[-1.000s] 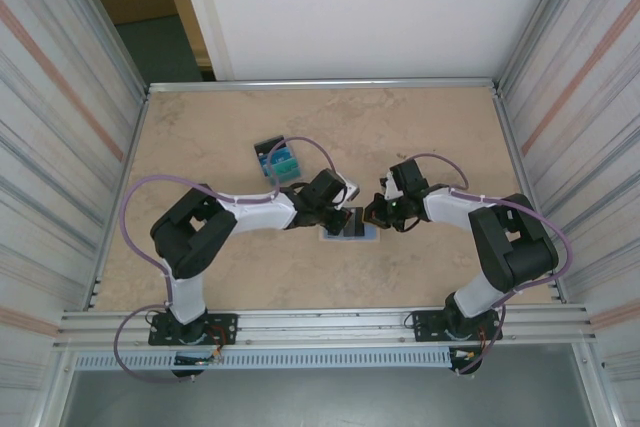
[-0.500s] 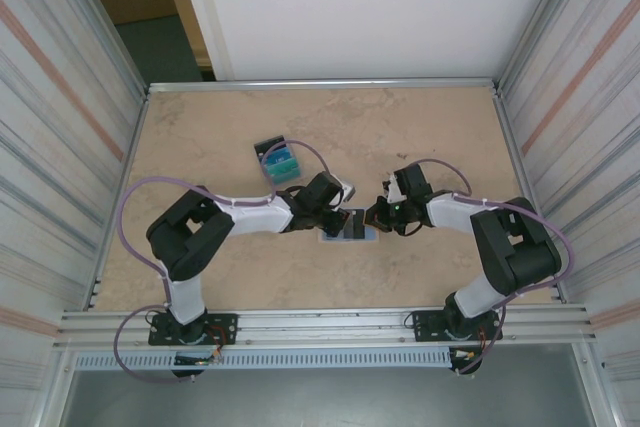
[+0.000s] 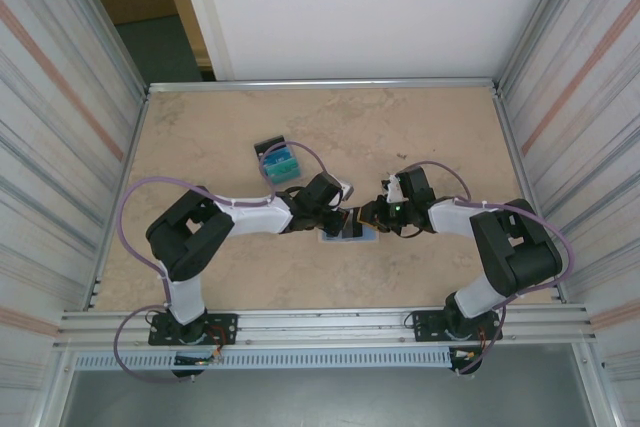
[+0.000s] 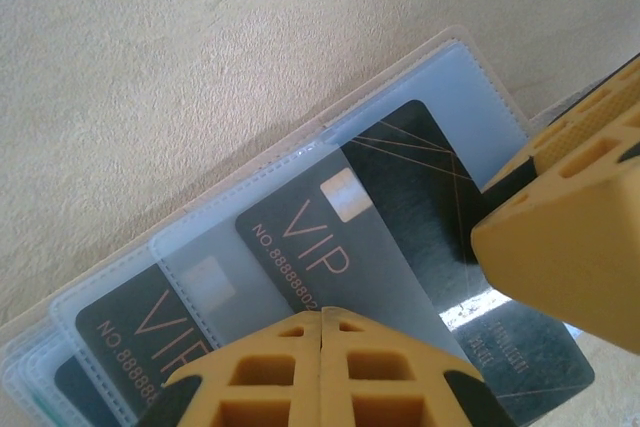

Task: Take the credit cards out of the card holder

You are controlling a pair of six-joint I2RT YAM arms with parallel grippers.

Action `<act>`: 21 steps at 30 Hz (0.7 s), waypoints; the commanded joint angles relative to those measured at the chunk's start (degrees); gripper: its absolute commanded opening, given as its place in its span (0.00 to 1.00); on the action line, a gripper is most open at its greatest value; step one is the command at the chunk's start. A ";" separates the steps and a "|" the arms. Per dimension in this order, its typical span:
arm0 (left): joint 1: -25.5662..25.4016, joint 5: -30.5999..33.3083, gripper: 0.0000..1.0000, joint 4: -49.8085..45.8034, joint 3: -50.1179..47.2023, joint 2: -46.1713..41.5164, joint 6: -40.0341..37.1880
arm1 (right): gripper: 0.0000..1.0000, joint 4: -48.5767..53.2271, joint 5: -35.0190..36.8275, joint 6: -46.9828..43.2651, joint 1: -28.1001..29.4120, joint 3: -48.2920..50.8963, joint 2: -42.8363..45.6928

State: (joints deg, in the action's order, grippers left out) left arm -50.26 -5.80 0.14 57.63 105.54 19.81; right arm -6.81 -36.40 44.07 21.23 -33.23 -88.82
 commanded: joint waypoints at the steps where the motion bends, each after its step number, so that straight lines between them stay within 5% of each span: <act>1: -0.37 1.03 0.00 -4.80 -1.94 0.83 1.13 | 0.18 -3.37 -2.26 1.39 -0.06 0.58 -0.19; 7: -0.40 1.06 0.00 -4.75 -1.99 0.79 1.42 | 0.16 -5.59 -3.12 2.22 0.50 0.37 -2.37; 15: -0.41 2.10 0.00 -5.20 -2.77 -0.28 2.33 | 0.00 -2.10 -0.77 0.70 -0.01 -0.32 -2.35; 21: -0.38 3.86 0.00 -5.46 -4.16 -1.34 3.77 | 0.00 3.69 1.06 -2.26 -1.72 -1.16 -0.10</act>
State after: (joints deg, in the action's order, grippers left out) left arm -50.48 -4.45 1.61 56.16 104.75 22.20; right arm -9.28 -37.58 44.34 20.45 -33.26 -90.43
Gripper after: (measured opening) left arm 0.045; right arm 0.049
